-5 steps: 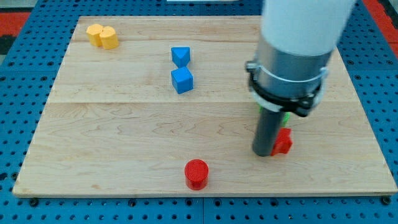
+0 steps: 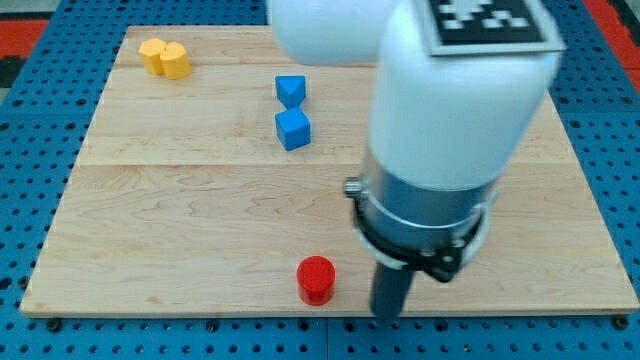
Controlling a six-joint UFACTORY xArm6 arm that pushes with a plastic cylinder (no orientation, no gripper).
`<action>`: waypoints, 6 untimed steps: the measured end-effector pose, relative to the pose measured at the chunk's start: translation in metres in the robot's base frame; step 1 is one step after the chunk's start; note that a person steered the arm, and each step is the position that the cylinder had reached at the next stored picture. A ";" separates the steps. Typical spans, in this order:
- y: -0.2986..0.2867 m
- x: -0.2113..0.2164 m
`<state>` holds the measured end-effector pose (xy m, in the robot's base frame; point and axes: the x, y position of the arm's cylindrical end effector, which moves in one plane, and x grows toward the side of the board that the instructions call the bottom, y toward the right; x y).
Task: Move the red circle to the bottom left of the red star
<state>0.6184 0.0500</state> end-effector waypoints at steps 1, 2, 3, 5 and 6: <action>-0.075 0.000; -0.146 -0.015; -0.159 -0.038; -0.037 -0.038; 0.022 -0.038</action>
